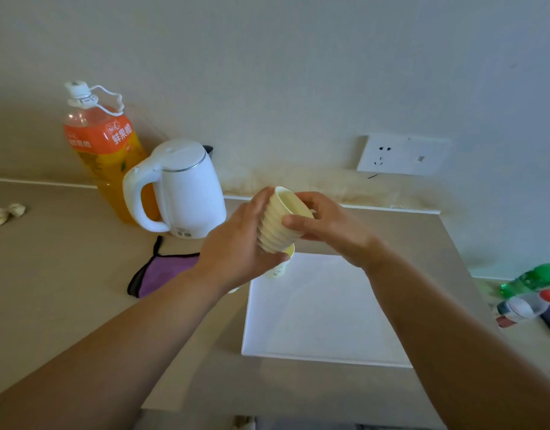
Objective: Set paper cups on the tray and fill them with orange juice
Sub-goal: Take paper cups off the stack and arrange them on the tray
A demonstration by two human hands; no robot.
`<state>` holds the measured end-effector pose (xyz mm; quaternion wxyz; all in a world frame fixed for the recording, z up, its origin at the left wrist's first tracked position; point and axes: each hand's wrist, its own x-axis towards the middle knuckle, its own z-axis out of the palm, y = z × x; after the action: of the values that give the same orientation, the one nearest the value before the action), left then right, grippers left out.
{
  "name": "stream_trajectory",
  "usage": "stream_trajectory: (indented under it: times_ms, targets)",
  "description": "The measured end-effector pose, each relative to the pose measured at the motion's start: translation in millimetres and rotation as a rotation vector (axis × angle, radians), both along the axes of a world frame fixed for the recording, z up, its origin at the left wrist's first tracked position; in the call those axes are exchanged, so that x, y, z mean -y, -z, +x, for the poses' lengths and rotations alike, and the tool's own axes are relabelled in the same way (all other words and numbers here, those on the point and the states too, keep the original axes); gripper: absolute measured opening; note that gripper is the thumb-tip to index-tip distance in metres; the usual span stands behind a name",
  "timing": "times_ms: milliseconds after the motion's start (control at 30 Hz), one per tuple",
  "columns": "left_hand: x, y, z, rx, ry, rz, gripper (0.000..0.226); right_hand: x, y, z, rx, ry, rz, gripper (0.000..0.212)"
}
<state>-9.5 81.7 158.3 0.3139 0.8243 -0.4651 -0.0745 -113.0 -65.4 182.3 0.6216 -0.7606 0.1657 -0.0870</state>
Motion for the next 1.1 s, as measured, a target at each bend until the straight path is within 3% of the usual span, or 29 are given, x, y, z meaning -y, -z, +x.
stream_trajectory:
  times_ms: [200,300,433,533,600,833,1100]
  targets:
    - [0.7,-9.3,-15.3,0.023,-0.018,-0.008,0.101,3.6,-8.8,-14.9,0.007,-0.035,0.034,0.037]
    - [1.6,-13.2,-19.4,0.015,-0.021,-0.015,0.1,4.2,-9.7,-15.8,0.04,0.04,0.063,0.05]
    - [-4.1,-11.2,-21.6,-0.017,-0.05,0.015,0.099,12.8,-17.5,-23.2,0.158,0.203,0.277,0.037]
    - [-12.9,-8.7,-18.5,-0.106,-0.115,-0.008,0.102,30.8,-15.1,-34.4,0.228,0.285,0.374,0.044]
    - [-18.7,-7.5,-14.4,-0.154,-0.175,-0.035,0.102,40.1,0.8,-40.1,0.18,0.345,0.317,0.057]
    - [-25.4,7.5,-5.0,-0.269,-0.258,-0.106,0.102,43.1,105.0,-49.4,-0.201,0.374,0.059,0.07]
    - [-14.8,6.2,4.9,-0.335,-0.253,-0.153,0.102,35.3,132.2,-30.6,-0.297,0.315,-0.151,0.096]
